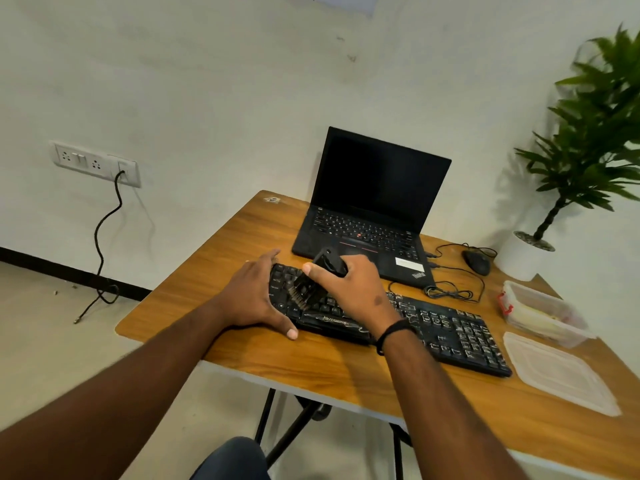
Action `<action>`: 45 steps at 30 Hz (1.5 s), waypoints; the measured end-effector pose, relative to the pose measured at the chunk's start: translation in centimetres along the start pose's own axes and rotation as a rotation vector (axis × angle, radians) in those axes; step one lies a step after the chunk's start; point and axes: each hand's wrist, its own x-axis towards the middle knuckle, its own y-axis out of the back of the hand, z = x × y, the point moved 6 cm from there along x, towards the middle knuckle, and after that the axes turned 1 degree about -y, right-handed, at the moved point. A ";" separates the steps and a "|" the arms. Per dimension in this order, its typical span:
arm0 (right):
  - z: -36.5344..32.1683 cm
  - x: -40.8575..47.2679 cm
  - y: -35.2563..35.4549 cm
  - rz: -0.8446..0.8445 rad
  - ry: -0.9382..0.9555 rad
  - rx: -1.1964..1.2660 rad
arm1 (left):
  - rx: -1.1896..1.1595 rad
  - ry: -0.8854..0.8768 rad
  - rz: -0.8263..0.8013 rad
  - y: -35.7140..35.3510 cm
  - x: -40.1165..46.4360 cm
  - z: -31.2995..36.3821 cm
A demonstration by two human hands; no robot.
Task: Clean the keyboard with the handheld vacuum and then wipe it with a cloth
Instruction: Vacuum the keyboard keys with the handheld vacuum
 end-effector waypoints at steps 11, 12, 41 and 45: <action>0.5 -1.1 -0.8 0.021 0.080 -0.130 | -0.010 0.019 0.080 0.1 -0.1 -0.1; 0.7 -1.1 -0.9 0.010 0.076 -0.137 | -0.010 0.021 0.081 0.1 -0.1 -0.1; 1.2 -2.1 2.0 -0.058 -0.069 -0.241 | -0.018 0.038 0.077 0.3 -0.2 0.1; 1.6 -2.5 2.4 -0.071 -0.099 -0.216 | -0.015 0.032 0.083 0.2 -0.2 0.2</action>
